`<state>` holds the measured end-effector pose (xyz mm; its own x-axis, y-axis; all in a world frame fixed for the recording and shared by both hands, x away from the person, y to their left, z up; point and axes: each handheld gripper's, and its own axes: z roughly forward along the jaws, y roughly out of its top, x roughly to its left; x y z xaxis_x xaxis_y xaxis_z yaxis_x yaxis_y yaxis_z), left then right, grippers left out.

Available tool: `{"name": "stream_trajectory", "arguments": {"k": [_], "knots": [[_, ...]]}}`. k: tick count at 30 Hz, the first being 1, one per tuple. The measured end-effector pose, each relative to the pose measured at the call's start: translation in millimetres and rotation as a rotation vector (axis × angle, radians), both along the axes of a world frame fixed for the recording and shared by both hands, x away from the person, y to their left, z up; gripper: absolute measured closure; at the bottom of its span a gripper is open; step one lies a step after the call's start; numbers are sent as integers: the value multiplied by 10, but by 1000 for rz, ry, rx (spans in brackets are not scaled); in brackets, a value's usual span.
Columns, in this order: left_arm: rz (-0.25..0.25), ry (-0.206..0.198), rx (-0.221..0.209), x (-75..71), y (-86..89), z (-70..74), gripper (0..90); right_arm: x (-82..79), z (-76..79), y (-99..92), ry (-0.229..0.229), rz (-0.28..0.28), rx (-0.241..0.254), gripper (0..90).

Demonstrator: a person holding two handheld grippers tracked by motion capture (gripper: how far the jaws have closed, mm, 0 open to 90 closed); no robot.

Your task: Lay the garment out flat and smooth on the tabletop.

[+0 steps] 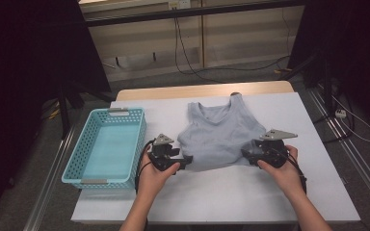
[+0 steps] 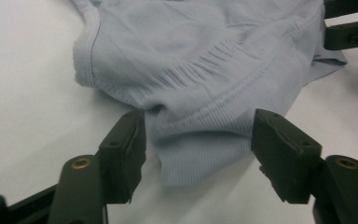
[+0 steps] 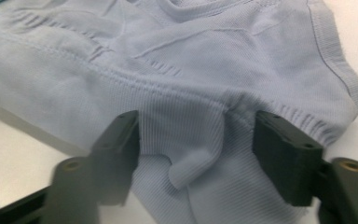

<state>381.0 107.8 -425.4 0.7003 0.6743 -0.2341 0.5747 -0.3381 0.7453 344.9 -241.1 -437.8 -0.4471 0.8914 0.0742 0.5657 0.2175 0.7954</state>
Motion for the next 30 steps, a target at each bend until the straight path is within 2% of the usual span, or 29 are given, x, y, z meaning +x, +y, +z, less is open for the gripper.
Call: {"name": "stream_trajectory", "arguments": {"k": [3,9,15,17,20,24,30], "knots": [[4,2,-6,15,-17,-1,325,-49,21,-3,-11,7,5,244],[-15,4,-2,27,-49,13,331,-142,69,-11,-36,33,18,239],[-30,2,46,29,-84,9,426,-219,86,39,-41,75,9,240],[-22,4,57,36,-89,1,485,-238,94,60,-45,90,4,251],[-18,32,48,56,-93,-19,558,-262,83,96,-43,139,2,326],[-16,45,65,66,-121,-42,657,-282,42,145,-18,178,-17,435],[-22,70,69,90,-151,-82,751,-270,-47,163,26,173,-35,566]]}}
